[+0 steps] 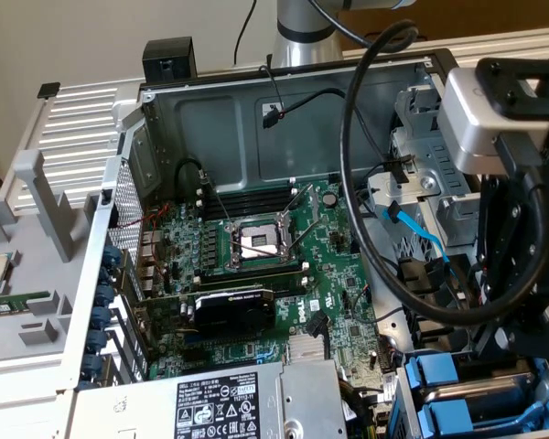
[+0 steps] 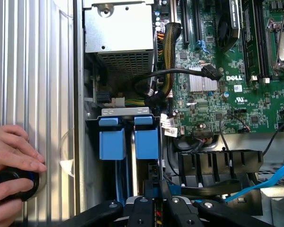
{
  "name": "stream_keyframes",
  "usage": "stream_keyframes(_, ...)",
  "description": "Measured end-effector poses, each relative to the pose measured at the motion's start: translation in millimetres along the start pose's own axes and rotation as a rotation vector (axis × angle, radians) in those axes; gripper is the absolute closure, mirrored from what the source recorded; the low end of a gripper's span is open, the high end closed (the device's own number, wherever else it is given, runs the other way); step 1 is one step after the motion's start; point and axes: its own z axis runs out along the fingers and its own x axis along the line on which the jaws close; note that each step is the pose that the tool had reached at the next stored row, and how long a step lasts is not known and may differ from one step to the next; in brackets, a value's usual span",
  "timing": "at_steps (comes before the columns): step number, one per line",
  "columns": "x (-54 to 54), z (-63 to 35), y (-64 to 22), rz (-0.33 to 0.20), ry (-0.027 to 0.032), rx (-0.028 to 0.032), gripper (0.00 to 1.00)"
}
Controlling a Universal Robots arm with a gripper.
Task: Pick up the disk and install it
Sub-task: 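Insert the second disk wire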
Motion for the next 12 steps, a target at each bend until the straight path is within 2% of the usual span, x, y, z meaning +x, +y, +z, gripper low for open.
stream_keyframes(12, -0.5, 0.7, -0.1, 0.001, 0.0022, 0.0002, 0.84)
